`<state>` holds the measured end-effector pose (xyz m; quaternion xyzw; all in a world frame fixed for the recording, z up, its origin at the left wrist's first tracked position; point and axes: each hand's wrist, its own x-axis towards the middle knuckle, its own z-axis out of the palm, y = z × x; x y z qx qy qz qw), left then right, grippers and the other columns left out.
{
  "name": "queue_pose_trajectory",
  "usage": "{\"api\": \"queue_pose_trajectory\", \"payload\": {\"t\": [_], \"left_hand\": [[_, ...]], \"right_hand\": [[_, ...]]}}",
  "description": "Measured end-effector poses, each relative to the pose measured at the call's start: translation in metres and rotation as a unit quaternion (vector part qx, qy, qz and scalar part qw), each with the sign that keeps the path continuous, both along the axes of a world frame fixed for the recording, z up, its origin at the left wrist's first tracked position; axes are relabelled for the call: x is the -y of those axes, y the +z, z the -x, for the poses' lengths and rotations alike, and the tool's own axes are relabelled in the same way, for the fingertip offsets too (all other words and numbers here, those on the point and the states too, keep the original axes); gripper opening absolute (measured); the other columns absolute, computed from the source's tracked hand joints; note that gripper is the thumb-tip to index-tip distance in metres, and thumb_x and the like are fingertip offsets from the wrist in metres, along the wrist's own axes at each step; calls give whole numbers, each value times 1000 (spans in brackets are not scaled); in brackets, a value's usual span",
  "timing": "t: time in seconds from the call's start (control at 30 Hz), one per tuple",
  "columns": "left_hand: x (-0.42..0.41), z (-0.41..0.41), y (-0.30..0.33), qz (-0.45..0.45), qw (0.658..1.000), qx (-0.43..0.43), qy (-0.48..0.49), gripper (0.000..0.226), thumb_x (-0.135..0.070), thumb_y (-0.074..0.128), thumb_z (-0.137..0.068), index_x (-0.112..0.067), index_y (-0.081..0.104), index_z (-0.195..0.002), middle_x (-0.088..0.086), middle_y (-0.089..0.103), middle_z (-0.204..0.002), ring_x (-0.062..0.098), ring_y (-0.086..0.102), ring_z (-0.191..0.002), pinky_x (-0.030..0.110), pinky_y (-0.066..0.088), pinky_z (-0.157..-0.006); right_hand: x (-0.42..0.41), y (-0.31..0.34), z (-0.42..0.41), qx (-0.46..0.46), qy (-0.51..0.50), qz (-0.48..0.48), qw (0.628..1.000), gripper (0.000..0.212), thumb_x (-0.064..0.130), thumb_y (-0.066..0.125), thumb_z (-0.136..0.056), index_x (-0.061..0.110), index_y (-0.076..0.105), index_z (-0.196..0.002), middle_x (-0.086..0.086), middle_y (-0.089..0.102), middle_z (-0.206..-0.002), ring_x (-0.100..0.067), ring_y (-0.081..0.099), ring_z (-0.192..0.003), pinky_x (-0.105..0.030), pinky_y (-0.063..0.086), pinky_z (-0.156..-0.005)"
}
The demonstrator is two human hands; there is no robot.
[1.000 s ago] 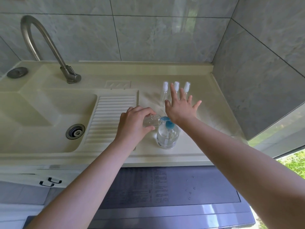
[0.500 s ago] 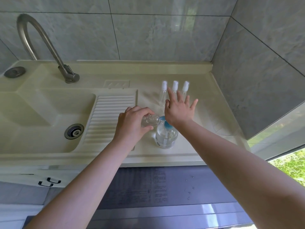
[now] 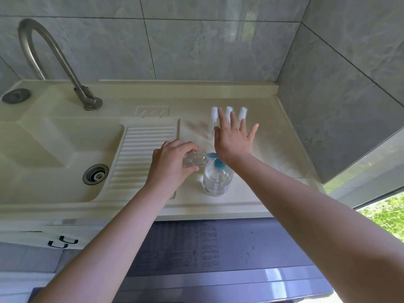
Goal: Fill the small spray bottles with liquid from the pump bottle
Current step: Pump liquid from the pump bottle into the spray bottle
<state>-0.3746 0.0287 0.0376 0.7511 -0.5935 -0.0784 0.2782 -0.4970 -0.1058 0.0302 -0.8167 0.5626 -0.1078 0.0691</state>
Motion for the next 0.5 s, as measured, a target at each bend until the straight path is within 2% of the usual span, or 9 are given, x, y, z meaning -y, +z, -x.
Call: {"api": "queue_pose_trajectory", "payload": {"t": [0.23, 0.5], "left_hand": [[1, 0, 1, -4, 1000, 0, -2, 45, -28, 86, -69, -36, 68, -110, -16, 58, -96, 17, 54, -101, 41, 44, -90], [2, 0, -1, 1, 1000, -9, 1, 46, -28, 86, -70, -36, 68, -111, -15, 60, -99, 17, 54, -102, 39, 43, -90]], "right_hand": [[-3, -13, 3, -5, -6, -11, 1000, 54, 42, 20, -106, 37, 5, -157, -6, 11, -166, -36, 8, -151, -66, -7, -116], [2, -4, 3, -12, -11, -1, 1000, 55, 41, 21, -106, 37, 2, -157, -5, 5, -167, -34, 4, -153, -66, -6, -117]]}}
